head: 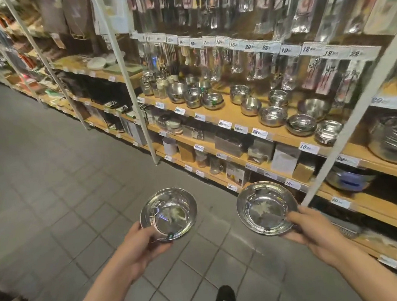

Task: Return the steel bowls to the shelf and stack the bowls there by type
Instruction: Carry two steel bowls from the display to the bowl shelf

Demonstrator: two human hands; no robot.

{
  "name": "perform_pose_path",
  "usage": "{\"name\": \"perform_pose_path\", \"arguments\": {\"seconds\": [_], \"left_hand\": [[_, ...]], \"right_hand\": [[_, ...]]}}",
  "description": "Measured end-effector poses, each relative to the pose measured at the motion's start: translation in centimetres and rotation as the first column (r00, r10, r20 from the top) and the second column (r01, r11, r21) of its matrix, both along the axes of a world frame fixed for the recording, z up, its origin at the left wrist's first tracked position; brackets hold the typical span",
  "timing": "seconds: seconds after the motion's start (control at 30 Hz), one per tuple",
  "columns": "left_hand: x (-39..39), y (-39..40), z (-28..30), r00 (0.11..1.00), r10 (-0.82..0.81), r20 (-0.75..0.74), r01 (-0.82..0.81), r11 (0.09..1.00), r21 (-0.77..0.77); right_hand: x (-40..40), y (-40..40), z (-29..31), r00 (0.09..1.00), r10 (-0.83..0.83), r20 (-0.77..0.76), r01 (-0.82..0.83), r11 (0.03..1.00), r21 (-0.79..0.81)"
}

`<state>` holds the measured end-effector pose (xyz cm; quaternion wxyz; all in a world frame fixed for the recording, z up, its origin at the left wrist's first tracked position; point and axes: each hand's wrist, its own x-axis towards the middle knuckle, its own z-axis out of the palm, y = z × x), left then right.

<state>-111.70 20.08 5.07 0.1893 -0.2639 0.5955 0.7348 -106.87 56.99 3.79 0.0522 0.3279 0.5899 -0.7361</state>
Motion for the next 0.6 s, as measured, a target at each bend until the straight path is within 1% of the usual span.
{"name": "perform_pose_path", "arguments": {"seconds": [0.13, 0.33, 0.43, 0.6], "left_hand": [[-9.0, 0.7, -0.1, 1.0, -0.013, -0.003, 0.013, 1.0, -0.021], [-22.3, 0.8, 0.6, 0.999, -0.038, -0.019, 0.037, 0.999, -0.026], [-27.6, 1.2, 0.2, 0.999, -0.046, -0.002, 0.046, 0.999, -0.015], [-37.5, 3.2, -1.6, 0.989, -0.143, 0.046, 0.142, 0.99, 0.015]], "right_hand": [[-8.4, 1.3, -0.5, 1.0, -0.008, -0.03, 0.008, 1.0, 0.003], [-20.5, 2.4, 0.5, 0.999, -0.024, -0.023, 0.023, 1.0, -0.02], [-25.1, 2.4, 1.2, 0.999, -0.053, -0.009, 0.053, 0.998, -0.025], [-32.1, 2.7, 0.5, 0.988, -0.154, 0.033, 0.154, 0.988, -0.01]]}}
